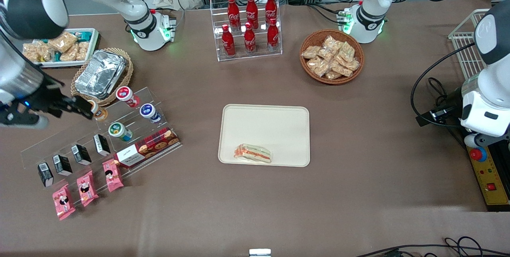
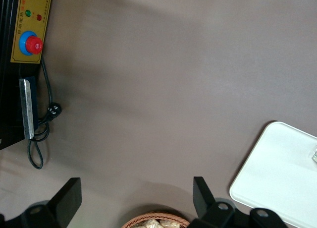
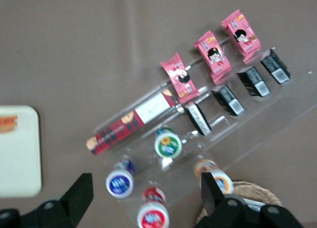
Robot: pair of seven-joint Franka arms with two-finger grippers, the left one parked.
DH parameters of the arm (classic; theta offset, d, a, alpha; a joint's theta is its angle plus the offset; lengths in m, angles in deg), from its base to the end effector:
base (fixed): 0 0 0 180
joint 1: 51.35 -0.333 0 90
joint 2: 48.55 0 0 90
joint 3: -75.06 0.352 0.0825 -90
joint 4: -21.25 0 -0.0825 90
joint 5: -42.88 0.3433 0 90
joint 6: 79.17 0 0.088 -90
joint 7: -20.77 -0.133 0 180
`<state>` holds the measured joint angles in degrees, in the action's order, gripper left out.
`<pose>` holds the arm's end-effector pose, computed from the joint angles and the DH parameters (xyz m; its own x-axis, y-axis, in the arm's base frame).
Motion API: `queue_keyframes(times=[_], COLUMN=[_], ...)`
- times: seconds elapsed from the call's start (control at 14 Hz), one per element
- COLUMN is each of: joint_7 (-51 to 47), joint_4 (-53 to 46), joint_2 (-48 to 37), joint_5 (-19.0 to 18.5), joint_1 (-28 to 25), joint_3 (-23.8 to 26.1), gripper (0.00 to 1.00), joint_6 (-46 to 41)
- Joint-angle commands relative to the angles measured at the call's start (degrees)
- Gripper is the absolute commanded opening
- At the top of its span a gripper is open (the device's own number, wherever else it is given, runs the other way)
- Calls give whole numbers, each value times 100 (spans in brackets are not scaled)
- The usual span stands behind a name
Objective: Place sandwich on tray
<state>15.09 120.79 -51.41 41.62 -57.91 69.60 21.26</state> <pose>0.5120 0.0061 0.6036 0.9949 -0.0761 0.0665 -0.0770 -0.9970 0.0106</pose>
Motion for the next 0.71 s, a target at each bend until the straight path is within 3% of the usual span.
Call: queue_keyframes(times=[0.0, 0.29, 0.43, 0.64], joint_7=[471, 462, 401, 401], joint_4=[250, 127, -110, -137], joint_2=[-250, -189, -75, -48], joint_5=[-85, -6, 387, 398], joint_1=[295, 348, 375, 375], joint_3=[45, -61, -236, -298], gripper=[98, 98, 98, 98], joint_6=[-260, -314, -332, -402])
